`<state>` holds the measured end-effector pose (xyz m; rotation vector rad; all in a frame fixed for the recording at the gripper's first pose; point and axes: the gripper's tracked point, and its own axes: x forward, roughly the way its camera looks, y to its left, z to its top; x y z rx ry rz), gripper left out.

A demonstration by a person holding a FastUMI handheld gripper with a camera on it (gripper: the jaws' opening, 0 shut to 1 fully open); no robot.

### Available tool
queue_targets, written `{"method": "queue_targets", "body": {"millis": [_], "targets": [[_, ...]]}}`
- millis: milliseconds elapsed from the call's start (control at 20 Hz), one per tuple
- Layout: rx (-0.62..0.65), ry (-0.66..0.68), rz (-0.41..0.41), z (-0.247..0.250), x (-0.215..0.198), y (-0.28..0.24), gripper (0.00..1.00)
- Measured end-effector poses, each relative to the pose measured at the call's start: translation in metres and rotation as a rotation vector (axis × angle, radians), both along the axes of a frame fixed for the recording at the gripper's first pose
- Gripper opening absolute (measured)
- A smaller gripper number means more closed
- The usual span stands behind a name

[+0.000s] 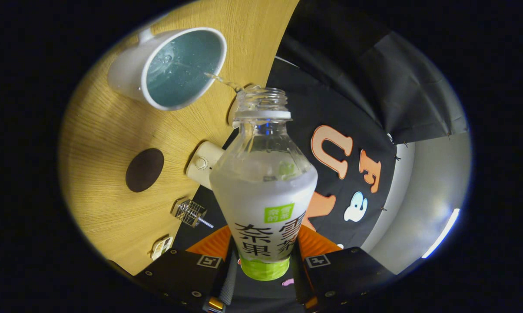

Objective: Take the bottle from table, then pour the juice into the cup, finally place the bottle on the coaster

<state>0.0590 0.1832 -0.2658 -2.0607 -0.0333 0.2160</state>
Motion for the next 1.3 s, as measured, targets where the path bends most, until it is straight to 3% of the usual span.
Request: {"method": "queue_targets", "body": {"millis": [950, 1300], "targets": [[-0.139, 0.047, 0.054, 0.005, 0.003, 0.017, 0.55], [0.002, 0.142, -0.072, -0.025, 0.002, -0.011, 0.55]]}}
